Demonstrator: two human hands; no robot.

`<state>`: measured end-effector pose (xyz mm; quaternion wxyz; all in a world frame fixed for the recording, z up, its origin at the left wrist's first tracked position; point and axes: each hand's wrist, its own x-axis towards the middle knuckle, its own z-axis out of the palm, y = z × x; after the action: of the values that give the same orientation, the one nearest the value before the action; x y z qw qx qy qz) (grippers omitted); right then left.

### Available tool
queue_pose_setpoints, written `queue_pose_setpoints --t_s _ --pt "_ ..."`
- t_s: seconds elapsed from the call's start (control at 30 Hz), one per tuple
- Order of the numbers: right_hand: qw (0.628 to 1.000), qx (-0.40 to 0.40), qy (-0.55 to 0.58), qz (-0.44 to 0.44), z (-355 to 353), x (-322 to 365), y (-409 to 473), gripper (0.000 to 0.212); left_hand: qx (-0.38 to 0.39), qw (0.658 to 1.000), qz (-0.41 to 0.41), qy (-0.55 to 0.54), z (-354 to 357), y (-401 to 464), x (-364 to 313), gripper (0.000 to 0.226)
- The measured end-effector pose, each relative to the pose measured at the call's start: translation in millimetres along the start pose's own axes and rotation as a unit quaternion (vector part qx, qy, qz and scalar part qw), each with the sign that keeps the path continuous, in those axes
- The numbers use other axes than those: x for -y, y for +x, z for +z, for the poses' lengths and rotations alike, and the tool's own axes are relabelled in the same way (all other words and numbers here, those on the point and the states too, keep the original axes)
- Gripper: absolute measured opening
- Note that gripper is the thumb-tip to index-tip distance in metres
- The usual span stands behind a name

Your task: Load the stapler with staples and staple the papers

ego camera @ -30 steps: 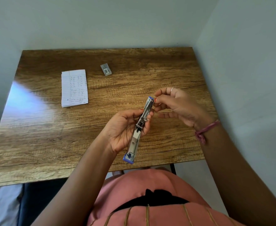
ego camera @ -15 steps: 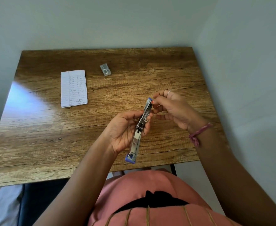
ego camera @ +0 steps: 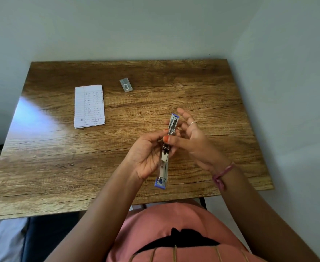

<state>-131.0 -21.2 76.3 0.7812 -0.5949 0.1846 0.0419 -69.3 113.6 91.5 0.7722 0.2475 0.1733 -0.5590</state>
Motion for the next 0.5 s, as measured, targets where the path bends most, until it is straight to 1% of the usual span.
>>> queue_pose_setpoints --t_s 0.13,0.17,0.23,0.33,0.37,0.4,0.5 --pt "0.993 -0.020 0.113 0.017 0.8 2.6 6.4 0.070 -0.007 1.000 0.000 -0.022 -3.0 0.8 -3.2 0.030" --pt "0.990 -0.021 0.138 0.027 0.6 2.3 7.5 0.064 -0.006 1.000 -0.004 -0.025 -3.8 0.9 -4.5 0.029" --pt "0.986 -0.018 0.159 0.039 -0.6 0.4 9.3 0.062 -0.009 1.000 -0.009 -0.023 -4.9 0.6 -6.9 0.028" --pt "0.988 0.000 0.153 0.030 -4.0 -4.0 10.1 0.060 -0.016 1.000 -0.004 -0.025 -6.0 1.2 -10.3 0.033" --pt "0.989 0.014 0.143 0.021 -5.3 -5.5 9.2 0.063 -0.015 0.999 0.000 -0.030 -6.4 1.5 -11.9 0.037" --pt "0.992 0.034 0.120 0.007 -7.2 -7.0 7.3 0.072 -0.013 0.999 0.002 -0.034 -7.0 1.8 -13.7 0.040" --pt "0.992 0.115 -0.018 -0.048 -10.9 -12.6 0.6 0.108 -0.009 0.999 0.010 -0.052 -5.9 3.2 -18.8 0.035"
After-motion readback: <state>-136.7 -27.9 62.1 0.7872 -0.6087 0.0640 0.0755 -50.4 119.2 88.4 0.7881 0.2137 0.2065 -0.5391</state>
